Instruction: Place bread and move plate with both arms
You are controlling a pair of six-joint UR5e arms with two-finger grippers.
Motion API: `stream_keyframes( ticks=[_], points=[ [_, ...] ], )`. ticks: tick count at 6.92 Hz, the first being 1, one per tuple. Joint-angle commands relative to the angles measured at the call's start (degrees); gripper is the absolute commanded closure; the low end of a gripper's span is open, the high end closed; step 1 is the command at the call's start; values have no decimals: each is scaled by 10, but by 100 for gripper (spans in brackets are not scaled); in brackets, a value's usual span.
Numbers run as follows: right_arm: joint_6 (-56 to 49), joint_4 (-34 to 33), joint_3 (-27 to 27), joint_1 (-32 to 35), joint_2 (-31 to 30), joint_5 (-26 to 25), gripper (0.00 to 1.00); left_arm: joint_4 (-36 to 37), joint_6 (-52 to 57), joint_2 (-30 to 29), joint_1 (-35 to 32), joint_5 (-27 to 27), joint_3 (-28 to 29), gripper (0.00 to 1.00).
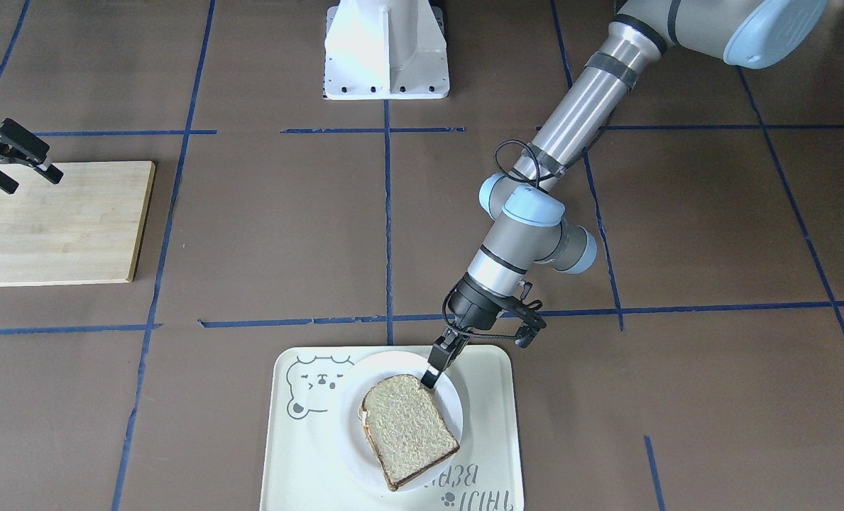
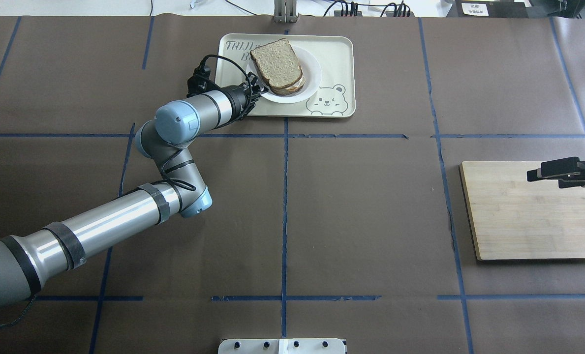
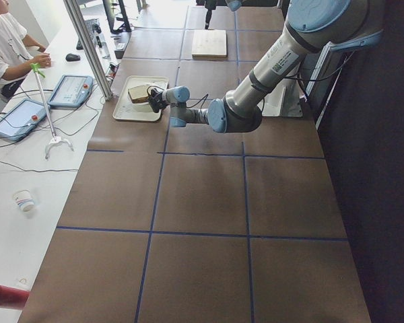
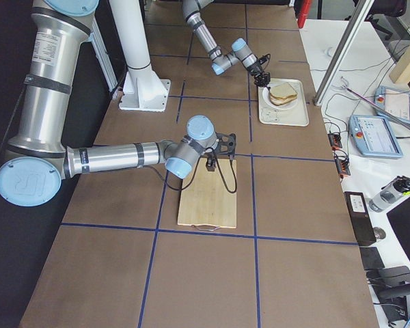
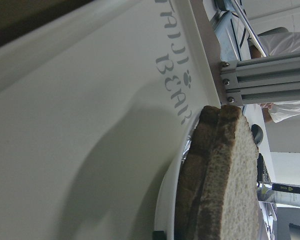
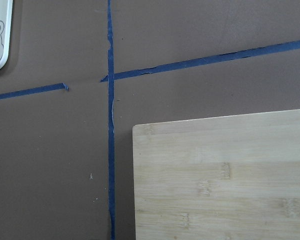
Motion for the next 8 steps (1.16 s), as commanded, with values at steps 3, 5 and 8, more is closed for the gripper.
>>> stream_keyframes(
  ticks=[3, 5, 8],
  points=[
    [0, -1, -3, -1, 0, -2, 0, -2, 6, 14, -19, -19, -9, 54],
    [0, -1, -5, -2, 0, -4, 0, 0, 35, 95, -34, -49, -117, 55],
    [-9, -4, -6, 5, -5, -6, 0, 61, 49, 225, -82, -125, -323, 55]
  ],
)
